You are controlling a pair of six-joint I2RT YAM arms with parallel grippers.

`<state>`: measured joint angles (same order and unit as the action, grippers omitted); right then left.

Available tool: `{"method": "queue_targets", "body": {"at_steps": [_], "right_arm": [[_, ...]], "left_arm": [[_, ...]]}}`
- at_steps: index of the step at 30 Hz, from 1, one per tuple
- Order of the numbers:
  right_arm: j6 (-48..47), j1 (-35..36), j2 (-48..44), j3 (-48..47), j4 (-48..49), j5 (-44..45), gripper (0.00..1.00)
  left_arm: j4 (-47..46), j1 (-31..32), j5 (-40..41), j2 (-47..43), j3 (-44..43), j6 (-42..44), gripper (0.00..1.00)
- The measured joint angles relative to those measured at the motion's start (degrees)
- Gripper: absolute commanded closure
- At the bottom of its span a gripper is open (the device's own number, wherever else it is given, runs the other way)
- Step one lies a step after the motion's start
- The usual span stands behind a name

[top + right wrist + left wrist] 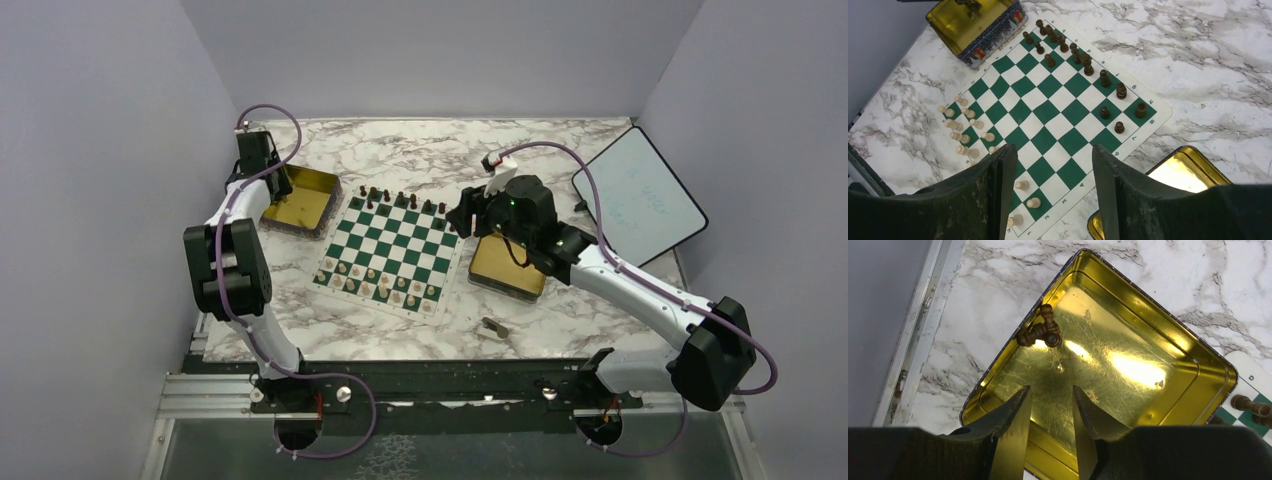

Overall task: Set up the chess pieces on the board
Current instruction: Pick up the chess piece from the storage box.

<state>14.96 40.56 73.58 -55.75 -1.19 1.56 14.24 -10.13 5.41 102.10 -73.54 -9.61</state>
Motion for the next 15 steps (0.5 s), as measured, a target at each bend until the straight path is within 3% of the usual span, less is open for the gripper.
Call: {"method": "queue_targets", "body": {"at_steps": [15], "right_arm": [[0.0,0.0,1.9,0.0,0.2,0.0,0.38]], "left_arm": [[-1.4,-0.7,-1.7,7.9,-5.7,0.4,0.7]]}}
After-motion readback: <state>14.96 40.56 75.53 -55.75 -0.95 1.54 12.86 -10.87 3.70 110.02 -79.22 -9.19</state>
